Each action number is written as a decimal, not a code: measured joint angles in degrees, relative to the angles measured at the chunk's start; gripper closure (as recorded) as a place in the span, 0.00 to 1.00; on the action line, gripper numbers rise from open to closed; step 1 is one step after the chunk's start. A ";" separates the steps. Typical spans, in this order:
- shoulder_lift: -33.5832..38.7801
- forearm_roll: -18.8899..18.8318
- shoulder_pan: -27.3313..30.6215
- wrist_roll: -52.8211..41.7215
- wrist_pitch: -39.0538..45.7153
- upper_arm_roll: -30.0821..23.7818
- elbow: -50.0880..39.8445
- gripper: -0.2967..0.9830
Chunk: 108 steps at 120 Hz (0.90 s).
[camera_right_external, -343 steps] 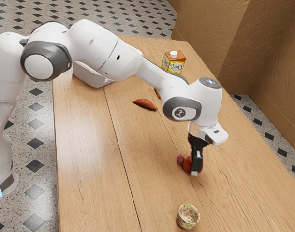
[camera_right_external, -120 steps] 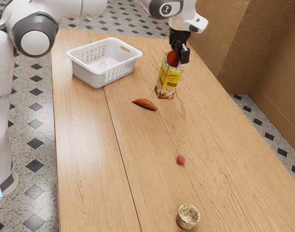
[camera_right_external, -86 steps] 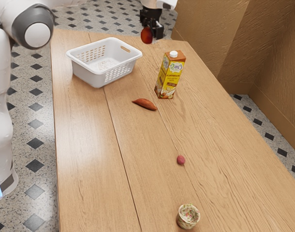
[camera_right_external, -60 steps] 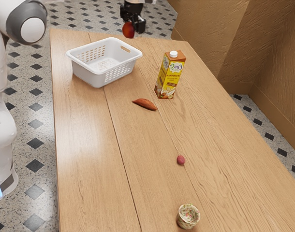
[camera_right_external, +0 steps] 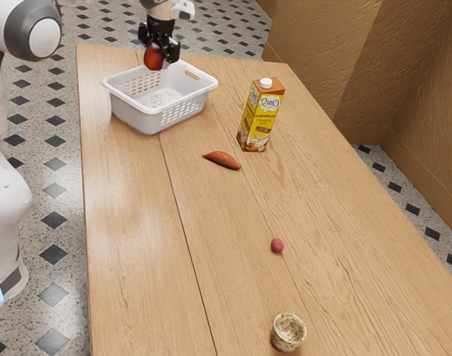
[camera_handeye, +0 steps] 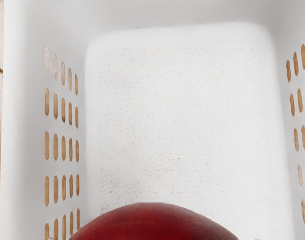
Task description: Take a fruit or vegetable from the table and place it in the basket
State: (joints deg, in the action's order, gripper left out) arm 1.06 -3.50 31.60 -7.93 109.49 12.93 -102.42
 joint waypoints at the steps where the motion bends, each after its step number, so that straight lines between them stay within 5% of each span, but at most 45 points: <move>1: -0.02 0.00 -0.13 0.00 0.12 0.00 -0.06 0.42; 37: -0.05 0.28 -6.87 0.09 3.66 0.09 -3.87 0.42; 54: 1.72 0.32 -10.50 0.60 -0.74 0.82 -4.48 0.30; 81: 5.54 0.14 -6.98 2.73 -8.80 0.76 -3.61 0.26; 108: 9.08 0.63 -12.19 4.02 -27.08 -12.85 14.81 0.25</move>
State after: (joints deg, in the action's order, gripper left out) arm 10.14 -2.87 19.41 -3.90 82.41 0.08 -87.61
